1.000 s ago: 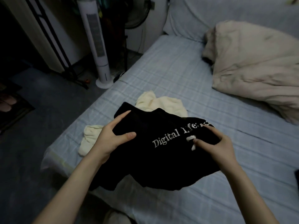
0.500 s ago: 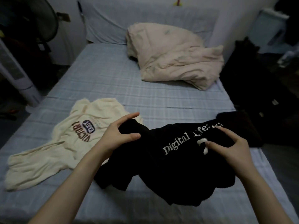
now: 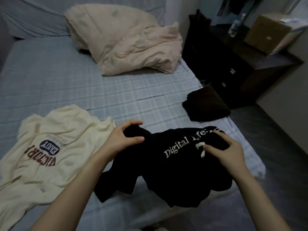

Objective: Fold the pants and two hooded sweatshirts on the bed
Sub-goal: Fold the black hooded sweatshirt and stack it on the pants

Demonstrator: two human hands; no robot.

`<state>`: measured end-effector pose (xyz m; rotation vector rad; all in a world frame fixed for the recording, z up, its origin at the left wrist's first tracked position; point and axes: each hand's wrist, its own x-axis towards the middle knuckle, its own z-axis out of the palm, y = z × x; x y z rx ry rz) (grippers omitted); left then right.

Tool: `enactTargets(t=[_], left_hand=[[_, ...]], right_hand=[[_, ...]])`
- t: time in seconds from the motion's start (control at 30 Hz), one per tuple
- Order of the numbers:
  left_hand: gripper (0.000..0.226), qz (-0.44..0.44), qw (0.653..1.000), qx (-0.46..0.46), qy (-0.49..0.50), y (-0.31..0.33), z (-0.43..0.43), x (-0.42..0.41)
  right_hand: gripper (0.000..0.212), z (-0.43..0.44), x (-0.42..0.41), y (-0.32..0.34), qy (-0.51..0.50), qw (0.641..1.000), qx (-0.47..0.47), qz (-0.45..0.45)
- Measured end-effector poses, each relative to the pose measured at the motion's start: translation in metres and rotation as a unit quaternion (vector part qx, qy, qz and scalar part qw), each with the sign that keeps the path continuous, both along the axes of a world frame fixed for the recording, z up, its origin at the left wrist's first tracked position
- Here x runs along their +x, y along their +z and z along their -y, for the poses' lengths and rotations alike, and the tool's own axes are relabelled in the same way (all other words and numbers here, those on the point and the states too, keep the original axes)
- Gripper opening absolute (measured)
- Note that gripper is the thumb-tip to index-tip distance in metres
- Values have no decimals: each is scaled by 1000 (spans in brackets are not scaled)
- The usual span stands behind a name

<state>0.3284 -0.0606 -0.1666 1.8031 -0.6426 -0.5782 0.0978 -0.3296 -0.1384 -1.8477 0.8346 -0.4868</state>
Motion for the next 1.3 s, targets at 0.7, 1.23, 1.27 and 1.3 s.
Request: enactTargets(t=[0.7, 1.23, 1.27, 1.3], left_hand=[[47, -47, 982, 103, 150, -90, 53, 36], [85, 50, 883, 435, 168, -260, 108, 45], [86, 49, 887, 437, 143, -265, 116, 54], [84, 36, 895, 429, 114, -269, 124, 61]], right_hand=[[49, 81, 73, -134, 76, 990, -14, -119], [65, 172, 212, -282, 414, 857, -69, -297], [72, 170, 225, -294, 432, 843, -38, -318], [76, 168, 232, -305, 449, 829, -1, -334]])
